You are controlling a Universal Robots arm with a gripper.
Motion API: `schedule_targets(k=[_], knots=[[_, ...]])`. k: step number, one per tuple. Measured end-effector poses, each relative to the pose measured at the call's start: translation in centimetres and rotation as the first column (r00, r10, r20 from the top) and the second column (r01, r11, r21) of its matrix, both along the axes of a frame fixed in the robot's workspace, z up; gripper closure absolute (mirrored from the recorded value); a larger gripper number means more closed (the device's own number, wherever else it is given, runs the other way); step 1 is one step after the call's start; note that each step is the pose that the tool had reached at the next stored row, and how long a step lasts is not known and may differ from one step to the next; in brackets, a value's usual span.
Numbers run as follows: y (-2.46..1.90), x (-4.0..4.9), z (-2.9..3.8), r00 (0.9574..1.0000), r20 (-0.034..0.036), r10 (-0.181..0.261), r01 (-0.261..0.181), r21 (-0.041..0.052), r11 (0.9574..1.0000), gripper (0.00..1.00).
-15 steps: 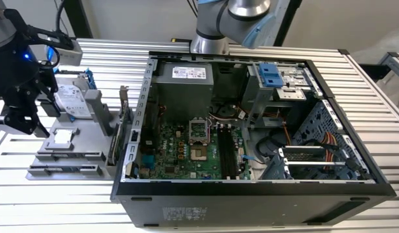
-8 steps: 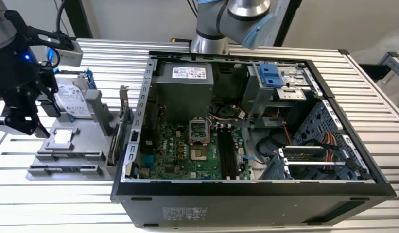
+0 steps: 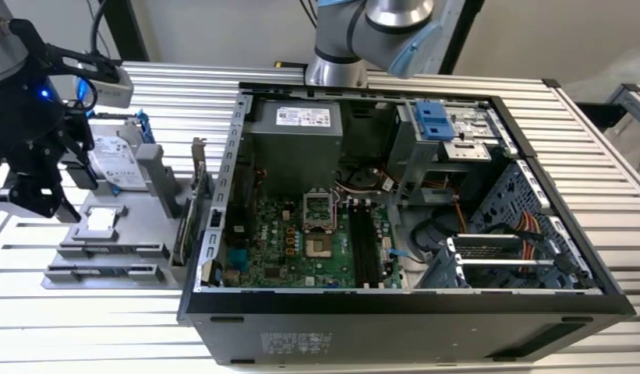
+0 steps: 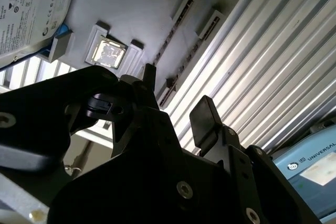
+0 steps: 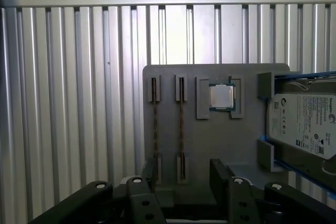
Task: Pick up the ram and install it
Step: 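Pick up the ram and move it above insertion slot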
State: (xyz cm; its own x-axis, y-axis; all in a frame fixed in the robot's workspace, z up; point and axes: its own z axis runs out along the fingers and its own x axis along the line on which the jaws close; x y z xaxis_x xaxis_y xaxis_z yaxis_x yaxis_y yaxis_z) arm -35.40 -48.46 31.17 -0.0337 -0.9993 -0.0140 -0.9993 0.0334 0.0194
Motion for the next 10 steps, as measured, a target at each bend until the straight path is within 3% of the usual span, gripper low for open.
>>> schedule_targets(k=[10], knots=[[0.0,-0.01,-0.24,1.0,0.0,0.0,0.0,0.0,1.0,0.0]])
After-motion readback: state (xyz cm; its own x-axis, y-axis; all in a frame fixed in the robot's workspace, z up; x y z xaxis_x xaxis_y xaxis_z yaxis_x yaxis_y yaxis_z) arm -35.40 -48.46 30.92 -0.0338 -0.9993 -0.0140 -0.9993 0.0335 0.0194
